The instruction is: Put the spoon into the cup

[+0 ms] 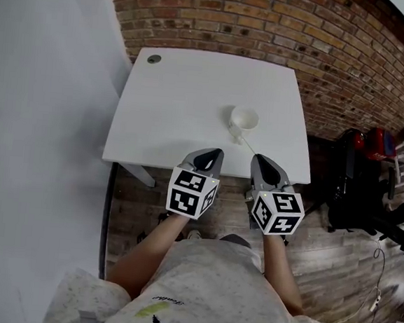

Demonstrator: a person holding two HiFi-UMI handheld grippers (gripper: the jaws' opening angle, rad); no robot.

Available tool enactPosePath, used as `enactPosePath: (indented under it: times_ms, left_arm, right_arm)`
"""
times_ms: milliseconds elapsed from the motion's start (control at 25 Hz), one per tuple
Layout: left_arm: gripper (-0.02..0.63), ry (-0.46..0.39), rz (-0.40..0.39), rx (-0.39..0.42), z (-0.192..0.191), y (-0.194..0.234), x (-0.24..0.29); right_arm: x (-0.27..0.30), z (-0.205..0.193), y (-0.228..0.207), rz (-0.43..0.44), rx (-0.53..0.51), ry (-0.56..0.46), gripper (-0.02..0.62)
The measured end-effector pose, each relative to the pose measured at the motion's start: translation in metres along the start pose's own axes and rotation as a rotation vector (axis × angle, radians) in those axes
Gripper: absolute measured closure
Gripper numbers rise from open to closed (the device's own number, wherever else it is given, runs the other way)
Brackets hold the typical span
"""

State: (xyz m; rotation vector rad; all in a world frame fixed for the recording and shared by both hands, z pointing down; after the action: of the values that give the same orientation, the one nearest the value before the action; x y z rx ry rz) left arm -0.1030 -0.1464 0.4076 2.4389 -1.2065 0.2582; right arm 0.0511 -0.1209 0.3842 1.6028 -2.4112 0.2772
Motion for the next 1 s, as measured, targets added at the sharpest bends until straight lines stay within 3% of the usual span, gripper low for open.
enactPosePath:
  times_ms: [560,1000]
  left_arm:
    - [0.606,0.010,0.010,0.015,0.015,0.027,0.044]
    - [0.606,0.041,0.031,0.004,0.030,0.039,0.097]
  right_arm:
    - [0.051,0.003,-0.033,-0.018,0.015,0.010,0.580]
    - [0.096,-0.009,-0.071,0.012,0.016,0.100,0.580]
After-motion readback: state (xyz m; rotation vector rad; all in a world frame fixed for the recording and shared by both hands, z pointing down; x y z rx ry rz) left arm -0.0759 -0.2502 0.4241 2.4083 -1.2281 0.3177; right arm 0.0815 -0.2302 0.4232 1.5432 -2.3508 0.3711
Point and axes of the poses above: the fingertips, and each gripper's own axes: x forward along the fingers, y to its left, z out of its top, the point moved 7 cm from there along -x, backward along the fingers, and after that the axes turned 4 degrees about -x, right-handed, at the moved point
